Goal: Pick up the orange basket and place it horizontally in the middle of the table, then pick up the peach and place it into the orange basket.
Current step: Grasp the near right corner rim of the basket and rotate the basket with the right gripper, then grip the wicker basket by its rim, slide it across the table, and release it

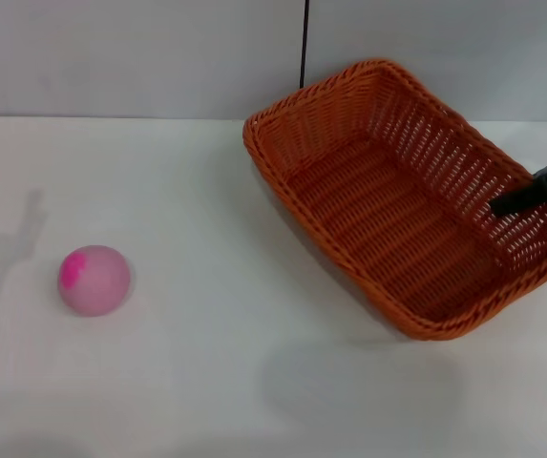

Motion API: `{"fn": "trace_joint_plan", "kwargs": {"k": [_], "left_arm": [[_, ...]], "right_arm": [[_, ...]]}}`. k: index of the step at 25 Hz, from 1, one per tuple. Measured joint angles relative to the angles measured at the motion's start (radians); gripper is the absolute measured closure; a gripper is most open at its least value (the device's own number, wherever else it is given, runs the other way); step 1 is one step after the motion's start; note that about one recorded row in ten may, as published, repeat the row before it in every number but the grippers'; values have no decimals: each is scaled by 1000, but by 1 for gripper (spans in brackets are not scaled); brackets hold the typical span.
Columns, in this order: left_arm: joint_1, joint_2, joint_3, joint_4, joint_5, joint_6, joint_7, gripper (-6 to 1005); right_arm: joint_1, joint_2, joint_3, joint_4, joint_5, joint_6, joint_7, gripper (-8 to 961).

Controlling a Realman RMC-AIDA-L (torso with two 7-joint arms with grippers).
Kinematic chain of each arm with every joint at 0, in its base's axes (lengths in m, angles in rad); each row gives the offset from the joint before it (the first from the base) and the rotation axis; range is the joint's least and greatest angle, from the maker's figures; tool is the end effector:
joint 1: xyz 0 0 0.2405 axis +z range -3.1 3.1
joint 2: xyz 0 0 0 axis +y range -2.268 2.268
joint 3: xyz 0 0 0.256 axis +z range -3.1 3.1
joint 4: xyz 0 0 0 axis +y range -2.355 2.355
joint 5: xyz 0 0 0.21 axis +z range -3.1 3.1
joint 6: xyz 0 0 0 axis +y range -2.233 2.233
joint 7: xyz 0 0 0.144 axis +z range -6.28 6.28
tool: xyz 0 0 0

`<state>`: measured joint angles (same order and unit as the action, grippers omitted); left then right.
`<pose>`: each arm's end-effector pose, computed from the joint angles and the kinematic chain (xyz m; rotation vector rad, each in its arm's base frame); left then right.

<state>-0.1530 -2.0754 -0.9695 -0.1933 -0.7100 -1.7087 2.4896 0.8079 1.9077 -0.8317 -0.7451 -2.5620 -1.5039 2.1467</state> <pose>-0.3371 0.2243 0.0330 -1.3026 -0.6313 -1.3297 0.2508 0.4038 0.0592 -2.6109 1.1291 -0.2339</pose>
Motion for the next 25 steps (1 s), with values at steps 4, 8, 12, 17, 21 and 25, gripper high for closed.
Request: {"fn": "trace_joint_plan", "kwargs": {"k": [4, 8, 12, 17, 21, 25], "left_arm": [[0, 0, 0, 0, 0, 3, 0, 168], [0, 0, 0, 0, 0, 6, 0, 167], [1, 0, 0, 0, 0, 9, 0, 167], [2, 0, 0, 0, -1, 9, 0, 168], [3, 0, 0, 0, -1, 9, 0, 169], [3, 0, 0, 0, -5, 9, 0, 168]], "right_arm": [[-5, 1, -2, 9, 0, 9, -9, 463], [-12, 1, 4, 2, 3, 11, -15, 675], [-16, 1, 12, 0, 9, 9, -29, 787], [-23, -3, 73, -24, 59, -53, -103, 787], [-57, -49, 137, -46, 253, -186, -186, 787], [-76, -86, 141, -46, 365, -235, -199, 787]]}}
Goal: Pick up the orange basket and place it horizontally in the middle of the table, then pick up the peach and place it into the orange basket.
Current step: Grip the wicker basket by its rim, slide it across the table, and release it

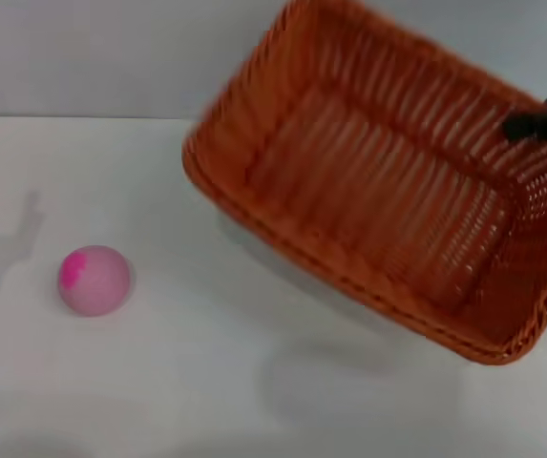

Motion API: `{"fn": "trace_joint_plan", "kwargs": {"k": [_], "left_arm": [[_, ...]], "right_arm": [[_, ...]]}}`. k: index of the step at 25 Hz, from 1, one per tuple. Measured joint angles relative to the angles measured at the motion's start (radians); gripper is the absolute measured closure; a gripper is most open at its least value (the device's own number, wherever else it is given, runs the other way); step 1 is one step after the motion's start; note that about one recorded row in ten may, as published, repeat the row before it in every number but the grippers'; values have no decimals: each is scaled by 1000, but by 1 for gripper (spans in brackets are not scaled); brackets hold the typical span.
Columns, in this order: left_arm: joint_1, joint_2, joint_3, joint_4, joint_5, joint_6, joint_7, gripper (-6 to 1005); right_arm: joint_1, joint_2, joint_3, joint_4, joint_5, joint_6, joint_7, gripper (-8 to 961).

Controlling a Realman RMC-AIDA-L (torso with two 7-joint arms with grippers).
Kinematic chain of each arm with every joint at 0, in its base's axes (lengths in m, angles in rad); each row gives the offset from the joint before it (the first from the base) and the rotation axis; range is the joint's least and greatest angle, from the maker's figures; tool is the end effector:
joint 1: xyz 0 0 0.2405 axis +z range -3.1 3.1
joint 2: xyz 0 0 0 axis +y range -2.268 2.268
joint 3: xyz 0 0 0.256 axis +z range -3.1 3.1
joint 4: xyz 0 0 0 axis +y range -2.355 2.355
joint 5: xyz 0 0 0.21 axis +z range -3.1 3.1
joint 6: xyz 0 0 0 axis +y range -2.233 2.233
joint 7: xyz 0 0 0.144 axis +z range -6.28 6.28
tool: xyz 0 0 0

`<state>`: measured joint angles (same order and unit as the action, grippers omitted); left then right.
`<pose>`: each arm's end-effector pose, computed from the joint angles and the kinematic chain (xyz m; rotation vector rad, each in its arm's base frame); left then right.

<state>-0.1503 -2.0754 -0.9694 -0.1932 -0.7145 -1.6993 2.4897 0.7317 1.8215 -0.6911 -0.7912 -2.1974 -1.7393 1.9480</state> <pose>-0.3391 0.2239 0.0328 -1.2976 -0.6412 -1.3198 0.2277 0.3867 0.1139 -2.7800 0.9378 0.3235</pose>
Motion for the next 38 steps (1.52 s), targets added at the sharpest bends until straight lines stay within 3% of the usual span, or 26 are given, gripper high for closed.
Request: {"fn": "trace_joint_plan", "kwargs": {"k": [1, 6, 12, 15, 16, 17, 20, 21, 25, 26, 32, 38], "left_arm": [[0, 0, 0, 0, -1, 0, 0, 168], [-5, 0, 0, 0, -2, 0, 0, 168], [-11, 0, 0, 0, 0, 1, 0, 169], [-12, -1, 0, -3, 2, 1, 0, 168], [-12, -1, 0, -4, 3, 1, 0, 168], [-12, -2, 0, -5, 4, 2, -2, 168], [-11, -2, 0, -5, 4, 2, -8, 168], [-9, -2, 0, -6, 4, 3, -9, 168], [-3, -2, 0, -12, 5, 3, -10, 168], [-2, -2, 0, -13, 5, 3, -10, 168], [-1, -2, 12, -14, 1, 2, -11, 167], [6, -2, 13, -14, 0, 2, -11, 169]], "right_arm": [[-7, -17, 0, 3, 59, -32, -19, 787], [2, -38, -6, 5, 106, -103, -98, 786], [48, -37, -76, 15, 106, -159, -203, 786], [75, -25, -138, 22, 99, -137, -209, 786], [104, -7, -152, 46, 66, -103, -210, 786], [104, -7, -152, 46, 66, -103, -210, 786], [143, 21, -154, 88, 7, -47, -222, 786], [166, 39, -156, 127, -21, -11, -236, 786], [192, 66, -178, 165, -35, 27, -250, 786], [200, 84, -200, 169, -43, 61, -252, 786], [204, 117, -252, 171, -49, 119, -262, 787], [207, 125, -260, 172, -49, 123, -272, 789]]}}
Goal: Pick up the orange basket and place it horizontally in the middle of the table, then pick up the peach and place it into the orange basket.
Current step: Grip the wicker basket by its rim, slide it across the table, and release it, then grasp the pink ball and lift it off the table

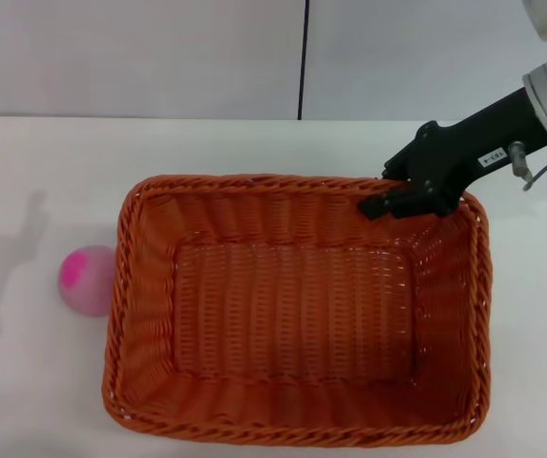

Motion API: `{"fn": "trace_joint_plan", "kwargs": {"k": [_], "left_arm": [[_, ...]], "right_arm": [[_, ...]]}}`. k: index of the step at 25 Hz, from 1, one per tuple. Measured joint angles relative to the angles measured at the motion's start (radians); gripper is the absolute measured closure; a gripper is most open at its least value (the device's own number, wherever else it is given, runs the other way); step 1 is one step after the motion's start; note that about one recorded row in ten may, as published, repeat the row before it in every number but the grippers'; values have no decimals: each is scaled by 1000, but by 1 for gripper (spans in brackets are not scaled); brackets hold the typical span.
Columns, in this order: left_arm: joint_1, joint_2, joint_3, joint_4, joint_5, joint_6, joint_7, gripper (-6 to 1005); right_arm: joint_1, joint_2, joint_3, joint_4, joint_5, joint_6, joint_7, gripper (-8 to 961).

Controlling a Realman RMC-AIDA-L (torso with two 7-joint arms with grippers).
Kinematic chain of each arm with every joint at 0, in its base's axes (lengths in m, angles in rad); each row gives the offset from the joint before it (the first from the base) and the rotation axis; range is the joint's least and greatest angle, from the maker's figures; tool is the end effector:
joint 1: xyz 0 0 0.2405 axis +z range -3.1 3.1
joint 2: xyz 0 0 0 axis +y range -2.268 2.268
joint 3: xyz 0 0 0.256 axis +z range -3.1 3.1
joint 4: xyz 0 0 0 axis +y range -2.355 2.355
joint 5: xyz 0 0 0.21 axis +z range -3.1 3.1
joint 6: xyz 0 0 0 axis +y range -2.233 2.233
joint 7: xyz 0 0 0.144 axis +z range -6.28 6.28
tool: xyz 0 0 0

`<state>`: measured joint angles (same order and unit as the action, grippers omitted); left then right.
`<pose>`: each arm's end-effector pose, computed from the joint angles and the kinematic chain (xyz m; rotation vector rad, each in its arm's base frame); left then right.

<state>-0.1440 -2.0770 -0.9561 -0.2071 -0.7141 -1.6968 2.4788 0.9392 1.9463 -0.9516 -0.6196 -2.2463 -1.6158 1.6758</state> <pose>-0.3367 0.2231 0.0297 -1.3022 -0.6570 -1.3400 0.1640 0.3966 0.0059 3.0888 -0.3770 -0.0560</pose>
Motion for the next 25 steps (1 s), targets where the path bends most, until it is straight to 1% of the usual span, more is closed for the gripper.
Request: {"fn": "trace_joint_plan", "kwargs": {"k": [5, 8, 11, 12, 13, 14, 15, 17, 18, 19, 22, 23, 24, 25], "left_arm": [[4, 0, 1, 0, 2, 0, 0, 168], [6, 1, 12, 0, 4, 0, 0, 168], [6, 3, 28, 0, 5, -1, 0, 167], [6, 4, 35, 2, 4, -3, 0, 167], [6, 5, 40, 5, 5, -6, 0, 167], [6, 5, 40, 5, 5, -6, 0, 168], [6, 5, 44, 8, 5, -8, 0, 168], [6, 7, 55, 11, 6, -10, 0, 169], [7, 10, 70, 18, 6, -11, 0, 169], [6, 12, 78, 26, 6, -12, 0, 169], [-3, 15, 102, 64, 6, -13, -2, 169], [-22, 17, 128, 123, 6, -12, -23, 169], [-22, 17, 128, 123, 6, -12, -23, 169], [-32, 17, 138, 155, 6, -11, -40, 169]], "right_arm": [[1, 2, 7, -5, 4, 4, 0, 790], [-1, 2, 17, -17, 19, 18, -11, 661], [-6, 1, 28, -34, 31, 20, -12, 561], [-9, 1, 40, -46, 35, 21, -12, 528], [-20, 2, 79, -75, 39, 25, -15, 495], [-29, 3, 104, -91, 46, 27, -19, 495], [-29, 3, 104, -91, 46, 27, -19, 495], [-64, 7, 157, -125, 90, 30, -44, 495], [-115, 10, 204, -145, 179, 31, -82, 495], [-115, 10, 204, -145, 179, 31, -82, 495], [-213, 19, 254, -147, 356, 31, -159, 495], [-310, 40, 269, -142, 521, 28, -230, 495], [-310, 40, 269, -142, 521, 28, -230, 495], [-348, 49, 272, -139, 586, 27, -257, 495]]}}
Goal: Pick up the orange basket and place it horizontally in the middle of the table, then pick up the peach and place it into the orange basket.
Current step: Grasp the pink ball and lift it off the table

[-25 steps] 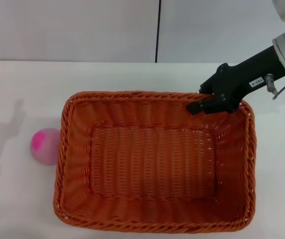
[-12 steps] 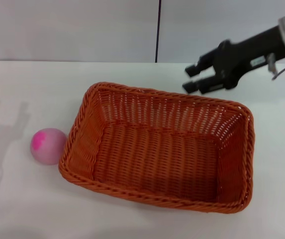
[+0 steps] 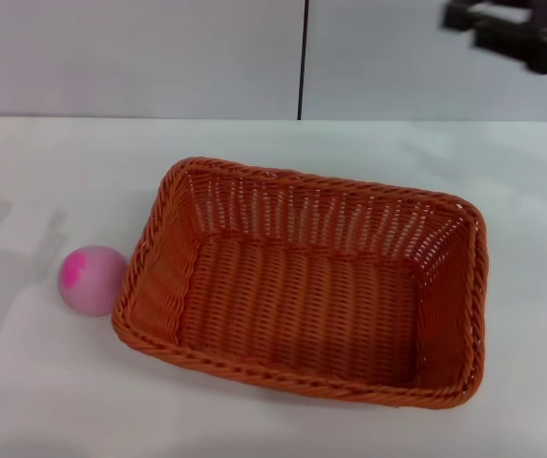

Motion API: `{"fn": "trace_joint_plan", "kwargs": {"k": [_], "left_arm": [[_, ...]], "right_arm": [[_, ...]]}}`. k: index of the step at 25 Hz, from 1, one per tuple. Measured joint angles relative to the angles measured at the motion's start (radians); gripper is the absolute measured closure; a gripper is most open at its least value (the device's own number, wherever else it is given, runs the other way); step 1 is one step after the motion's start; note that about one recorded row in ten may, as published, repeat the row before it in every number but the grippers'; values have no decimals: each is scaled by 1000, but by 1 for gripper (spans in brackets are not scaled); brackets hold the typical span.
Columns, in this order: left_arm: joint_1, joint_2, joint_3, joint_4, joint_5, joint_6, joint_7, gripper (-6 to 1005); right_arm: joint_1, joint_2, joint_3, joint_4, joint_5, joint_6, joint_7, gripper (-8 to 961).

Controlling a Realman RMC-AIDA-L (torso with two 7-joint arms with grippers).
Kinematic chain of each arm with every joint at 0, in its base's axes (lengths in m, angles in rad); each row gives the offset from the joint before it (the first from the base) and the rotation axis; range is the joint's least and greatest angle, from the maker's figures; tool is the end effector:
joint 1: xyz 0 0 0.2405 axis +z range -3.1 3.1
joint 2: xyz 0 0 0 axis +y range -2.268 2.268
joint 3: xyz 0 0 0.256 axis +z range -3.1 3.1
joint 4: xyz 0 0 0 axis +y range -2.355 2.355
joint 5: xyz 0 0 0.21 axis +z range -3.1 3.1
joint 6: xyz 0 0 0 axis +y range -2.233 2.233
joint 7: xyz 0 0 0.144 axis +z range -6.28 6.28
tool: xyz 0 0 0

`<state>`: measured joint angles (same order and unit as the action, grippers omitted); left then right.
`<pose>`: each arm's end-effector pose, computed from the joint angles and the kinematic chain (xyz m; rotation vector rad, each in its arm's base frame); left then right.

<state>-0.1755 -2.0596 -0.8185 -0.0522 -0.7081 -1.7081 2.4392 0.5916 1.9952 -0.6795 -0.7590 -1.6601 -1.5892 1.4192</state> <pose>-0.3507 0.2142 0.0222 -1.5034 -0.7032 -1.2349 0.2098 0.3763 0.0819 -2.4967 0.3466 1.0143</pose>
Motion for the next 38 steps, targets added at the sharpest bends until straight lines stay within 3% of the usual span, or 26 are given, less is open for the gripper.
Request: {"fn": "trace_joint_plan", "kwargs": {"k": [2, 3, 4, 6, 8, 13, 18, 38], "left_arm": [[-19, 1, 28, 65, 0, 0, -37, 169], [-25, 3, 54, 99, 0, -1, -52, 169], [-27, 7, 78, 117, 0, 0, -57, 169], [-32, 14, 125, 142, 0, 4, -61, 168], [-38, 20, 174, 163, 0, 10, -62, 168], [-68, 23, 308, 225, 0, 40, -67, 168], [-101, 17, 476, 258, 0, 148, -81, 168], [-104, 11, 626, 262, 0, 219, -89, 167]], "right_arm": [[-96, 28, 1, 4, 146, -2, -50, 495], [-182, 54, 2, 14, 274, -5, -93, 495], [-182, 54, 2, 14, 274, -5, -93, 495], [-253, 69, 3, 44, 382, -12, -130, 495], [-322, 71, 19, 150, 518, -50, -192, 495], [-348, 60, 100, 274, 563, -106, -237, 495], [-355, 59, 157, 317, 564, -136, -243, 495], [-342, 66, 155, 319, 562, -149, -236, 495]]}}
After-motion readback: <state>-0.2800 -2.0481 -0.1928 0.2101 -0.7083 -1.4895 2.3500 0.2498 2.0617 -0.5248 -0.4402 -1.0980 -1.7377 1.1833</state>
